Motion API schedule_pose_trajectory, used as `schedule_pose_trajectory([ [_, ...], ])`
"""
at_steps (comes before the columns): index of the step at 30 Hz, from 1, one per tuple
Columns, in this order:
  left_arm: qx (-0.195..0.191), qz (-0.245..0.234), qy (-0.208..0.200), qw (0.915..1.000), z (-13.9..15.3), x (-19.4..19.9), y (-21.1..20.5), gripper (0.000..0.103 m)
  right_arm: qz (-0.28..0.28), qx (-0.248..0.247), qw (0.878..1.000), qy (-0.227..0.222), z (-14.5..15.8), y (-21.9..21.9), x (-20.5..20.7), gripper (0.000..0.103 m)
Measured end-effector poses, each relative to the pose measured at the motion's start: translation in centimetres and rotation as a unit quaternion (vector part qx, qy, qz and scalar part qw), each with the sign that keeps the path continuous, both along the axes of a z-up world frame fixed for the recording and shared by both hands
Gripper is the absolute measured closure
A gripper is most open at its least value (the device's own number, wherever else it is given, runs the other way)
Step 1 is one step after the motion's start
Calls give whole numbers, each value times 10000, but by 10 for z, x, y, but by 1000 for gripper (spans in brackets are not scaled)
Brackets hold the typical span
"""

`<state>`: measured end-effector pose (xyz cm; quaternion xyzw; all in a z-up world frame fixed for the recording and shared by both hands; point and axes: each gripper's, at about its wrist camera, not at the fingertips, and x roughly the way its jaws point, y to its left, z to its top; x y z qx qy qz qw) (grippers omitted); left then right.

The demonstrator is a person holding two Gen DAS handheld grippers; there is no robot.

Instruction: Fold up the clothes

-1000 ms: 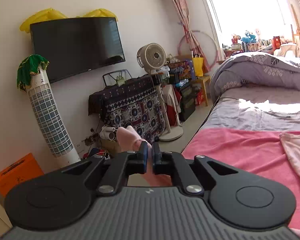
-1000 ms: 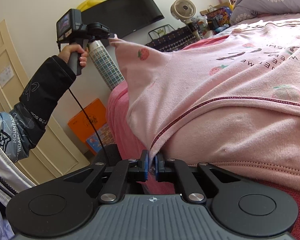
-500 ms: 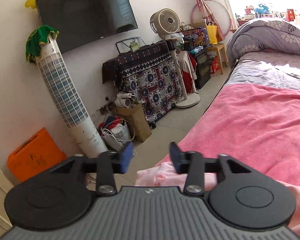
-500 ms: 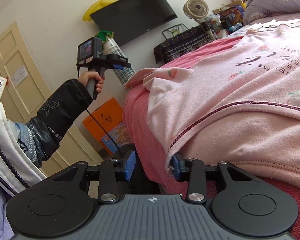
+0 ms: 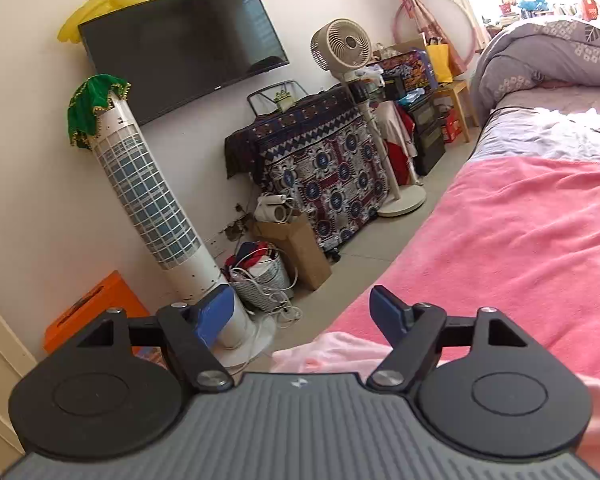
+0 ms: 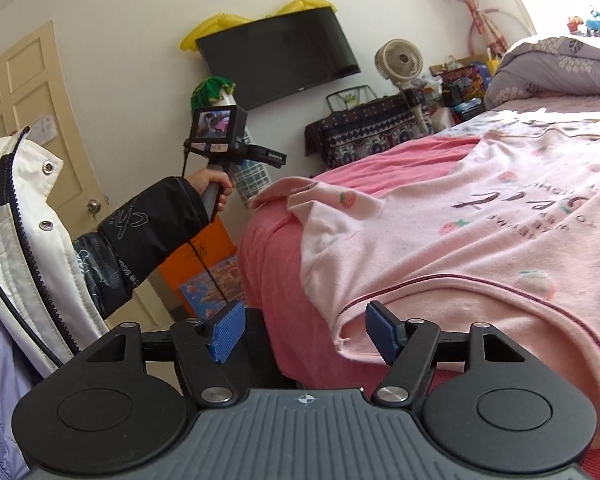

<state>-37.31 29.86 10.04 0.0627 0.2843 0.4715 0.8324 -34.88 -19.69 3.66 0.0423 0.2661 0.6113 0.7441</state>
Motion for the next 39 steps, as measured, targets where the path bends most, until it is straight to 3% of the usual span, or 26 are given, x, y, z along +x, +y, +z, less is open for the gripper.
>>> schedule_pose_trajectory([
  [4, -291, -365, -172, 9988, 6, 9, -18, 23, -963, 137, 9952, 55, 2, -39, -3, 35],
  [8, -542, -940, -210, 9939, 9, 16, -46, 23, -2272, 23, 9736, -213, 1, -70, -15, 33],
  [11, -785, -1778, -230, 9807, 12, 17, -88, 24, -2944, -151, 9542, -502, -2, -81, -24, 32],
  [13, -1029, -2468, -265, 9632, 15, 15, -119, 24, -3301, -195, 9420, -576, -5, -87, -23, 31],
  [15, -1547, -3475, -270, 9244, 17, 8, -154, 24, -3656, -190, 9291, -528, -11, -102, -15, 31],
  [18, -2265, -4889, -36, 8424, 12, 0, -210, 24, -4060, -198, 9126, -430, -15, -118, -3, 31],
  [21, -2774, -5823, 202, 7640, -5, -4, -269, 24, -4374, -145, 8985, -335, -16, -135, 6, 31],
  [22, -2933, -6031, 261, 7414, -12, -4, -287, 24, -4451, -118, 8949, -317, -17, -140, 8, 31],
  [24, -3188, -6197, 378, 7162, -27, 1, -315, 24, -4601, -84, 8873, -303, -17, -149, 11, 30],
  [27, -3555, -6114, 557, 7048, -49, 14, -341, 25, -4791, -126, 8763, -480, -11, -161, 17, 29],
  [28, -3648, -6059, 614, 7043, -57, 19, -348, 25, -4874, -138, 8715, -529, -8, -164, 21, 28],
  [31, -3612, -5977, 542, 7137, -66, 24, -362, 25, -5076, -172, 8599, -510, -1, -172, 47, 27],
  [32, -3641, -5981, 497, 7122, -66, 26, -365, 25, -5133, -189, 8567, -472, 2, -174, 58, 27],
  [34, -3730, -6050, 463, 7019, -66, 29, -373, 24, -5245, -223, 8502, -394, 6, -178, 82, 27],
  [37, -3738, -6326, 595, 6757, -70, 29, -391, 23, -5383, -340, 8415, -309, 12, -181, 118, 27],
  [39, -3580, -6500, 685, 6668, -73, 26, -403, 14, -5357, -627, 8416, -290, 14, -169, 145, 27],
])
